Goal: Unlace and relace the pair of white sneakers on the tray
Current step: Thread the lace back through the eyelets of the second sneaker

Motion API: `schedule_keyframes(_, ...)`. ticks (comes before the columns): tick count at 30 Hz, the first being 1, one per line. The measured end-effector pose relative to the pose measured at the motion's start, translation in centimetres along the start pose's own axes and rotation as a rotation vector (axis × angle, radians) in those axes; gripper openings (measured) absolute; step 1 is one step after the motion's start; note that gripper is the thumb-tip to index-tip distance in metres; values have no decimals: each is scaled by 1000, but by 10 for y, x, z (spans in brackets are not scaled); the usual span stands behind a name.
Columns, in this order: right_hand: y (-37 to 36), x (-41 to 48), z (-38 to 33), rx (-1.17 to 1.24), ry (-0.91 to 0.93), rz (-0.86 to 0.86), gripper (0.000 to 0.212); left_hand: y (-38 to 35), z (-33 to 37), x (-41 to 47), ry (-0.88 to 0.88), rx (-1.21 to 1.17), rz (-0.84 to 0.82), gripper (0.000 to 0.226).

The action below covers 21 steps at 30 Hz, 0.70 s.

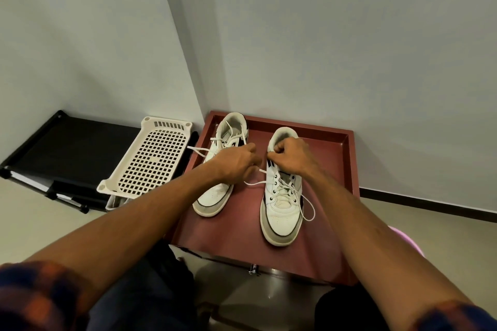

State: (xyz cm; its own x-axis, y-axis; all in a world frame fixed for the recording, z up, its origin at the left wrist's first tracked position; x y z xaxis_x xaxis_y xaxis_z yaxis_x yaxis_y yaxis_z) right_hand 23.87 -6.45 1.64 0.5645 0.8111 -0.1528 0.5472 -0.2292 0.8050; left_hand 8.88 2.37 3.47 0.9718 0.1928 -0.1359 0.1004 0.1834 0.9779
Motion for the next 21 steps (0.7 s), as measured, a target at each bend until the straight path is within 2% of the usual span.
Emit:
schedule_keyframes(3, -1, 1, 2, 4, 7, -9, 33, 24, -27, -1, 103, 12, 129, 22)
schedule_keyframes(7, -2, 0, 5, 42, -6, -10, 30, 68, -81, -14, 521, -16, 405, 26)
schedule_keyframes(9, -2, 1, 4, 42, -17, -4, 28, 76, -90, -19, 636, -34, 466, 30)
schedule_keyframes(11, -2, 1, 3, 48, -24, 1, 30, 71, -81, -18, 611, -42, 437, 37)
schedule_keyframes(14, -1, 1, 1, 33, -18, -3, 33, 55, -52, -15, 452, -69, 388, 37)
schedule_keyframes(18, 1, 0, 0, 20, -7, -13, 34, 12, 0, -6, 175, -92, 126, 42)
schedule_keyframes(21, 0, 0, -2, 20, 2, -32, 30, -4, 19, 3, 78, -53, 46, 39)
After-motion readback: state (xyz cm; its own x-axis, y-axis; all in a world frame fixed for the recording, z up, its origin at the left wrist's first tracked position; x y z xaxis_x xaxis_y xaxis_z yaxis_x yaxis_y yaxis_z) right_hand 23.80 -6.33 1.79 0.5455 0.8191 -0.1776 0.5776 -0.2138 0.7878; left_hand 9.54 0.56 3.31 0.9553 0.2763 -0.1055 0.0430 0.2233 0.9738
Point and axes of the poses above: each hand's wrist, its own x-axis towards the middle knuckle, its own y-axis out of the back of the hand, z = x × y, the point moved 4 cm from there along x, towards the middle knuckle
